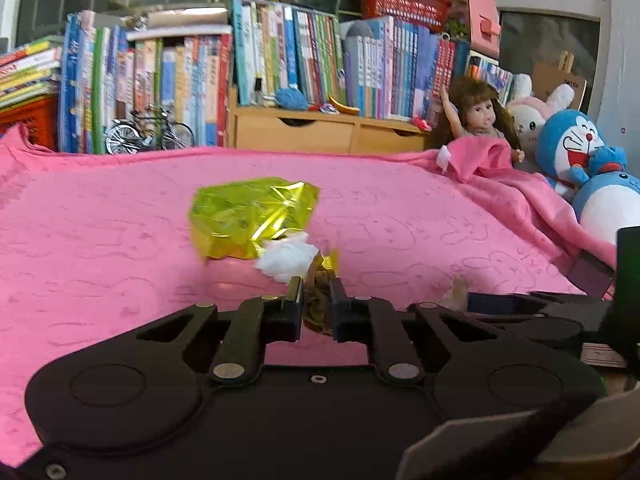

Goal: Organize books
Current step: 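Grasp the brown scrap with the left tool while the right tool grasps the small wrapper, then lower both held items toward the black bag below the table edge, then open both tools over the black bag to drop the scraps, then grasp the gold foil wrapper with the left tool while the right tool grasps the tissue, then carry the gold wrapper down to the black bag with the left tool, then open both tools over the black bag and release the wrapper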

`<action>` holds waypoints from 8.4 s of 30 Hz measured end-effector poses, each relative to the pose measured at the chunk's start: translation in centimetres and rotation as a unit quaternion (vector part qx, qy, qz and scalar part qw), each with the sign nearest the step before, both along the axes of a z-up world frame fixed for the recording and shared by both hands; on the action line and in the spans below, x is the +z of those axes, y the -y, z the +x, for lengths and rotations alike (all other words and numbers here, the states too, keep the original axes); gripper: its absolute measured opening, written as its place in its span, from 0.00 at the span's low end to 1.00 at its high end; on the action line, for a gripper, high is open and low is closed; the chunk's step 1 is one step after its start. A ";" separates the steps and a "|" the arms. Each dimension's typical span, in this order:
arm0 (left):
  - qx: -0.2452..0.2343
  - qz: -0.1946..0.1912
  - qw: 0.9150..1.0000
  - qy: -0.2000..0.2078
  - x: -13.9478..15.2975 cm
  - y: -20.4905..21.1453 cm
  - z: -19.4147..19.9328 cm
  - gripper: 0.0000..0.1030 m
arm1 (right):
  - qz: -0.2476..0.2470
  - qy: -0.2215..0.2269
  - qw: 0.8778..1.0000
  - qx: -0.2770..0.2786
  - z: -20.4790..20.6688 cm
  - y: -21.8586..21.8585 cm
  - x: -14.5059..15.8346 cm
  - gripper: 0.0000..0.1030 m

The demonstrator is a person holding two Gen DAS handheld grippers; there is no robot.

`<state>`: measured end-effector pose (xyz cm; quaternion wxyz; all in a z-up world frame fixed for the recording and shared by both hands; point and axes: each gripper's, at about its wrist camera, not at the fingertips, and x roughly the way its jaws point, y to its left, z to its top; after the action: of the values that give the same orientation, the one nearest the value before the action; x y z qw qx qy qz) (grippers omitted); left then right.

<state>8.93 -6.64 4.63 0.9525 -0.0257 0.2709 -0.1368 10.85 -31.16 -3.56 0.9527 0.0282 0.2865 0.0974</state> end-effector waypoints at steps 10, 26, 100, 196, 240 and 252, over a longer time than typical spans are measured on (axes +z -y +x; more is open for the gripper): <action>0.024 -0.018 1.000 0.004 0.1 -3.7 -3.3 0.12 | 0.016 0.046 0.998 0.040 -4.2 -1.3 1.2 0.19; 0.050 -0.056 0.997 -0.010 -1.2 -7.5 -12.4 0.12 | 0.040 0.073 0.989 0.126 -13.8 -5.6 1.7 0.19; 0.016 -0.007 0.992 -0.122 -4.1 -8.5 -20.1 0.80 | 0.046 0.044 0.986 0.152 -21.2 -3.8 -0.9 0.79; 0.057 -0.053 0.996 -0.039 0.7 -10.4 -19.4 0.31 | 0.055 0.064 0.988 0.127 -17.1 -5.2 0.7 0.18; -0.040 0.125 0.944 -0.303 -15.5 -7.1 -24.7 0.33 | 0.017 -0.159 0.976 0.144 -23.3 -6.9 -12.9 0.26; -0.029 0.134 0.945 -0.296 -14.8 -6.4 -24.7 0.47 | 0.024 -0.160 0.977 0.142 -23.1 -6.8 -12.8 0.56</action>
<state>-15.74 -0.27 -10.22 0.8196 0.0713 0.5570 -0.1134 -12.27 -24.40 -16.33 0.8700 0.0251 0.4341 0.2322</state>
